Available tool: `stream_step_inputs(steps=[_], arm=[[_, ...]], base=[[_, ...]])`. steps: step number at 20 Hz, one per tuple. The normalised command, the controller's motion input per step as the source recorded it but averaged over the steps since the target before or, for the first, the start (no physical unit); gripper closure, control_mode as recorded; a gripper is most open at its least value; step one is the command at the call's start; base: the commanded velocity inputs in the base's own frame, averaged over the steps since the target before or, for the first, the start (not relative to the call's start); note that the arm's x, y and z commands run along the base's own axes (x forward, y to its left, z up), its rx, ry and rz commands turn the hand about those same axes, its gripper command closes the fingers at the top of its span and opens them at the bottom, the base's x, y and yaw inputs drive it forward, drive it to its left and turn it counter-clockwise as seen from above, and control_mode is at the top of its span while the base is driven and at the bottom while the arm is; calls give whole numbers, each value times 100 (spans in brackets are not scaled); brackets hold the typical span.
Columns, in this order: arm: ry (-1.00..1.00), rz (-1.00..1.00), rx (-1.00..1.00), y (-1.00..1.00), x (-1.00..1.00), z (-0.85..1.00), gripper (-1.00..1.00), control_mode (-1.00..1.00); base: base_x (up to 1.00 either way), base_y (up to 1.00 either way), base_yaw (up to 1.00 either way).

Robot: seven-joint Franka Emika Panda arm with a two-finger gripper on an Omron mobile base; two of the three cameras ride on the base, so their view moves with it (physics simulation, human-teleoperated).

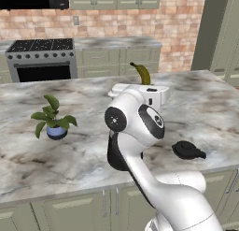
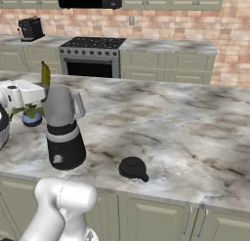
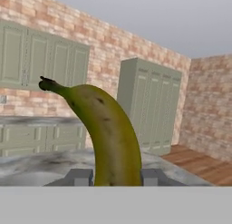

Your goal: Open the blender lid, put the banana in the blender, close the lid, and start the blender.

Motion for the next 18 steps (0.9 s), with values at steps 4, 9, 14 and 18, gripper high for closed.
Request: stream_step_inputs(steps=[4,9,14,18], arm=[[0,0,0,0,11,-23,100,-100],[-3,3,-1,0,21,33,100,-100],[-7,3,-8,2,5,57,100,-100],[-1,0,-2,9,21,-21,100,-100]], base=[[0,0,0],[0,0,0],[0,0,0],[0,0,0]])
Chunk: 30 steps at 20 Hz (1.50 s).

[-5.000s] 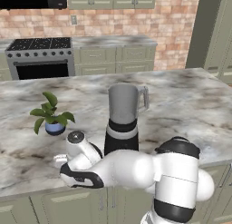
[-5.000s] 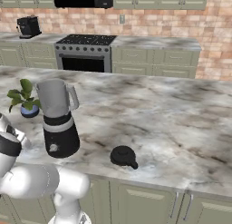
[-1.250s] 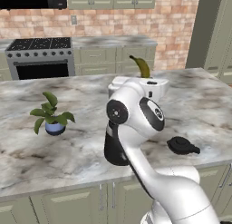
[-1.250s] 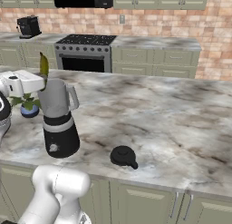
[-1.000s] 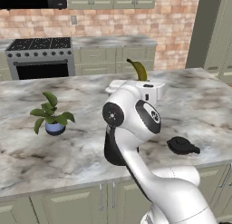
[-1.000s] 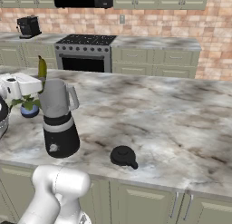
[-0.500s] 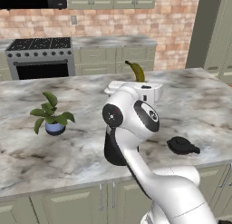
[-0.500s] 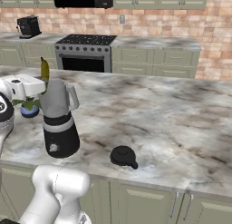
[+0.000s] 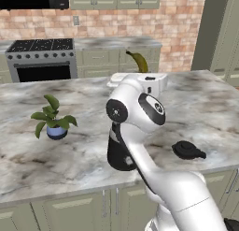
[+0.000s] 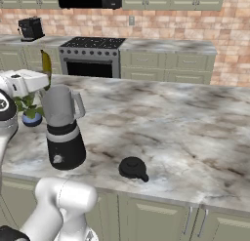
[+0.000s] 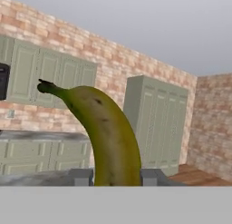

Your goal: Open the blender lid, put the banana in the blender, close the lid, and start the blender.

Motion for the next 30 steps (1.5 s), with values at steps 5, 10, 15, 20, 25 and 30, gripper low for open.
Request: stream_step_inputs(steps=[5,10,15,20,25,30], arm=[[0,1,-4,15,20,-65,100,-100],[0,5,0,1,38,-19,100,-100],[0,7,0,0,28,-14,100,-100],[0,9,0,0,22,-11,100,-100],[3,8,-1,3,14,-53,100,-100],[5,6,0,9,0,-45,100,-100]], base=[[0,0,0],[0,0,0],[0,0,0],[0,0,0],[0,0,0],[0,0,0]])
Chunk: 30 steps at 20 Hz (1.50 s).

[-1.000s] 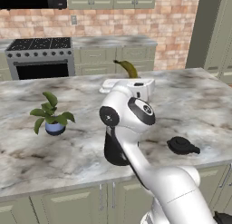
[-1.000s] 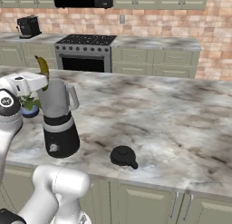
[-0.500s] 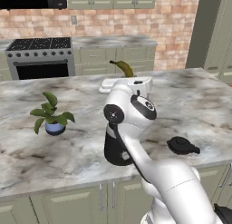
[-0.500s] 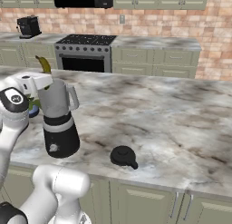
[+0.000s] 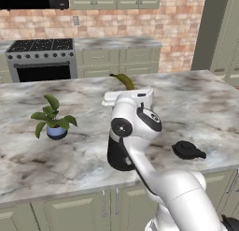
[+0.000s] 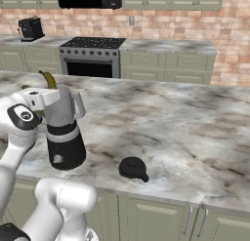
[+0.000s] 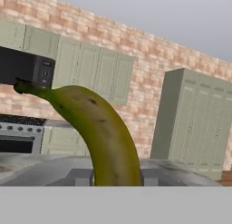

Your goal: Open the blender lid, put the banana in the blender, close the lid, and start the blender.

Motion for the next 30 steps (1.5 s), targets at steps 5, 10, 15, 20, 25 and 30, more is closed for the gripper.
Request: stream_step_inputs(steps=[5,10,15,20,25,30], arm=[[0,3,0,2,0,-16,-100,-100],[0,0,0,0,0,4,-100,-100],[-1,0,0,0,-12,70,-100,-100],[-3,3,0,0,-35,96,-100,-100],[12,0,0,-15,-73,36,-100,-100],[34,0,5,-59,-76,15,-100,-100]], base=[[0,0,0],[0,0,0],[0,0,0],[0,0,0],[0,0,0],[0,0,0]])
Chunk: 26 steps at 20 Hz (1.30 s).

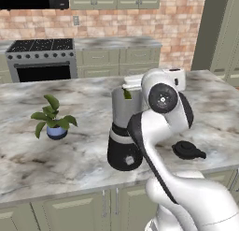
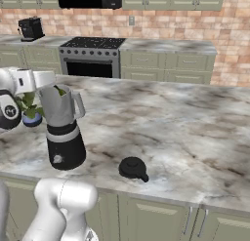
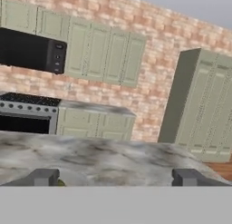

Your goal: Open the blender lid, put the banana in the blender, close the lid, and start the blender.

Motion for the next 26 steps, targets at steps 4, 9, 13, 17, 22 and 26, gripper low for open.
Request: stream_step_inputs(steps=[4,9,13,17,22,26], arm=[[38,0,9,-86,-59,16,-100,-100],[29,3,9,-100,-57,-12,-100,-100],[19,0,11,-95,-44,-72,-100,-100],[26,9,2,-80,-16,-73,-100,-100],[25,22,-16,-43,0,-90,-100,-100],[19,42,-23,-23,18,-100,-100,-100]], base=[[0,0,0],[0,0,0],[0,0,0],[0,0,0],[0,0,0],[0,0,0]])
